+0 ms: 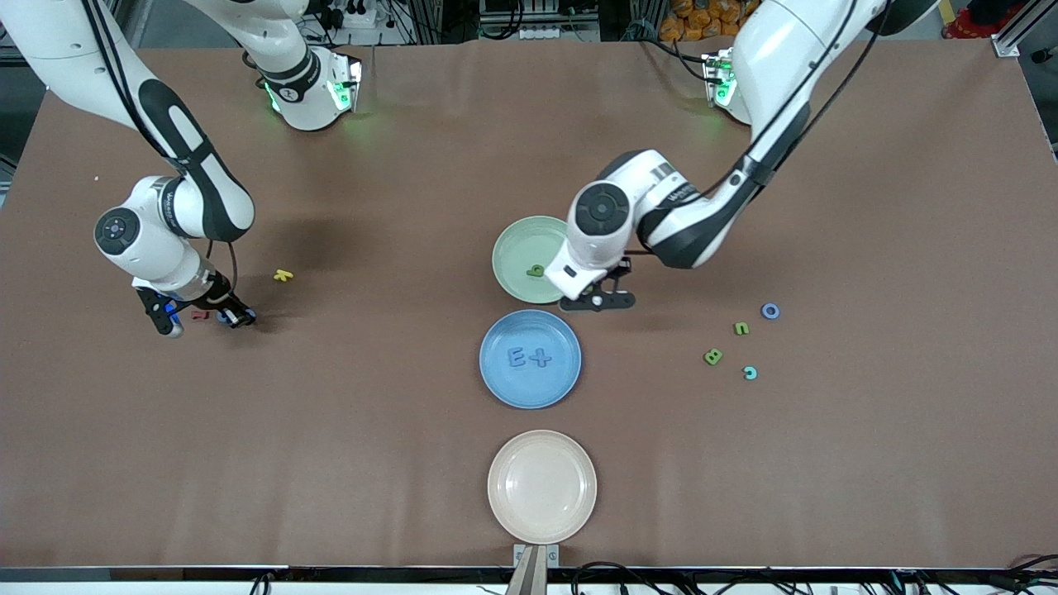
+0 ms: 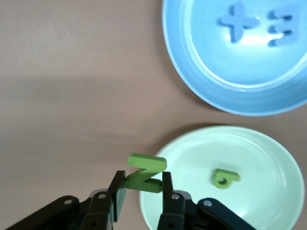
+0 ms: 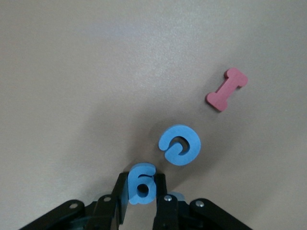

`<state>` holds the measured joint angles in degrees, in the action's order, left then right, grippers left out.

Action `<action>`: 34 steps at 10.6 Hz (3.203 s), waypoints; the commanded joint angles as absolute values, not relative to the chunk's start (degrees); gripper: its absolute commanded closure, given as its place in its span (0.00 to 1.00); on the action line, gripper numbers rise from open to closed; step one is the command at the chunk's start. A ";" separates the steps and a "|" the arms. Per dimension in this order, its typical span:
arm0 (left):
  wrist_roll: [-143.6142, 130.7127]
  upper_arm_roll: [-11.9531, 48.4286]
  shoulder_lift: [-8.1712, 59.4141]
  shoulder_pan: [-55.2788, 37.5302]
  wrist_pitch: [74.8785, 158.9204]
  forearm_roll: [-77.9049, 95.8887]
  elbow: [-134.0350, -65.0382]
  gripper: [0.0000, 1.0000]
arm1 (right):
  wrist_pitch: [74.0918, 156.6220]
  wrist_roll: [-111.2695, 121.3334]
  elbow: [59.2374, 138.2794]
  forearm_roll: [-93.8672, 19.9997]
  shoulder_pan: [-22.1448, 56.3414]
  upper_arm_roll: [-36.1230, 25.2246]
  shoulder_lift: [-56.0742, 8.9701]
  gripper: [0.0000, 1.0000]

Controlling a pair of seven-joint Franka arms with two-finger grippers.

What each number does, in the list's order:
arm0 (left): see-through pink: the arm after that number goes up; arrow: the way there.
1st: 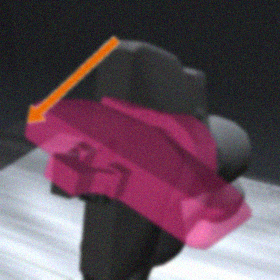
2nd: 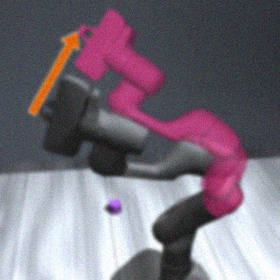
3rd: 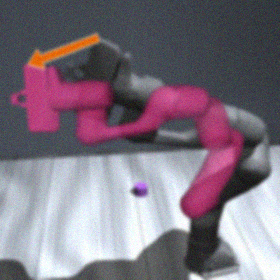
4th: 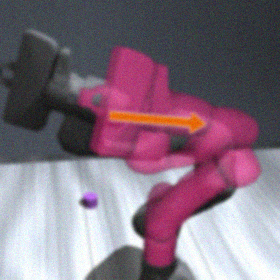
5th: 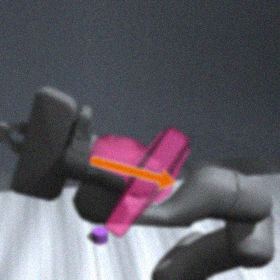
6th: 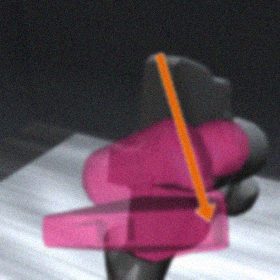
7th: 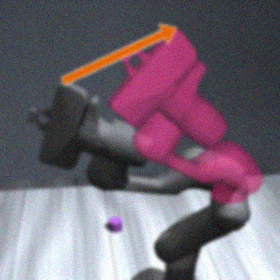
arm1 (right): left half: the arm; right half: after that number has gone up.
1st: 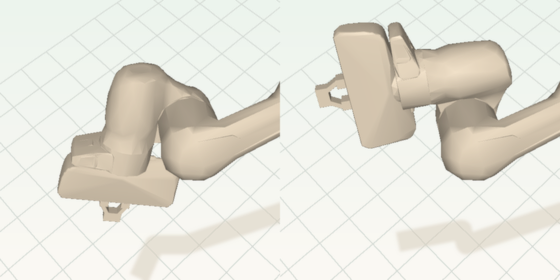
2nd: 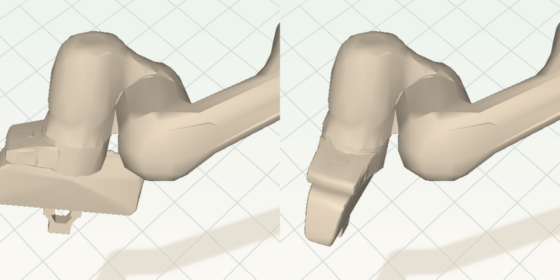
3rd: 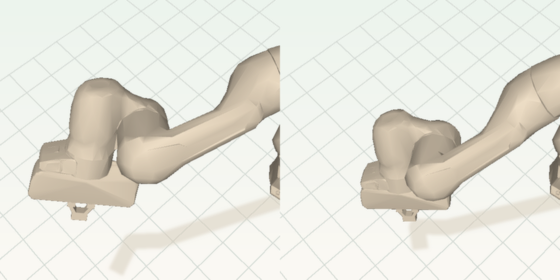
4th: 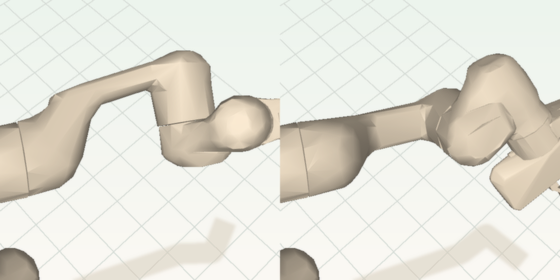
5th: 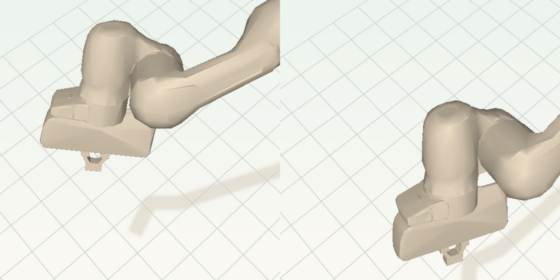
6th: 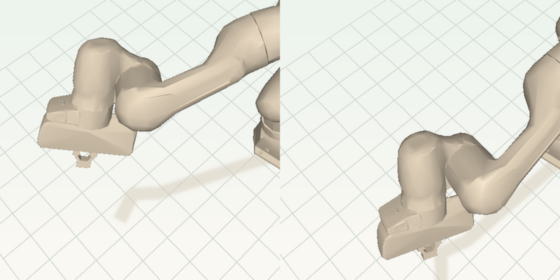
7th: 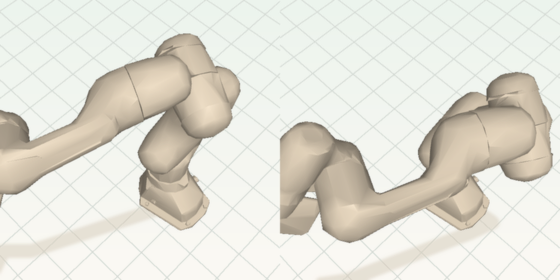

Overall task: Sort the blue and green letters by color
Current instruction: 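Release the green Z on the plate while the right gripper grasps 6, then carry the blue 6 with the right gripper into the blue plate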

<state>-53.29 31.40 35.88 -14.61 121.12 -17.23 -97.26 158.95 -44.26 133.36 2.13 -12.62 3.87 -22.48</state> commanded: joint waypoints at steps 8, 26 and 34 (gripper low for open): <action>-71.17 30.85 38.41 -22.86 127.18 -16.70 -95.80 0.00 | 148.63 -25.93 122.36 2.28 -6.35 5.18 -22.41 1.00; -0.88 30.76 36.83 7.72 127.27 -24.86 -98.35 0.03 | 149.77 -24.61 92.47 7.21 23.81 9.84 -40.78 1.00; -0.79 30.67 39.46 9.93 135.26 -25.22 -102.48 0.22 | 149.86 -26.10 88.50 6.77 27.77 10.46 -43.68 0.00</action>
<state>-1.20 30.03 38.98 9.03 133.52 -23.63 -101.43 150.19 -24.53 90.11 6.03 27.99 10.02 -42.65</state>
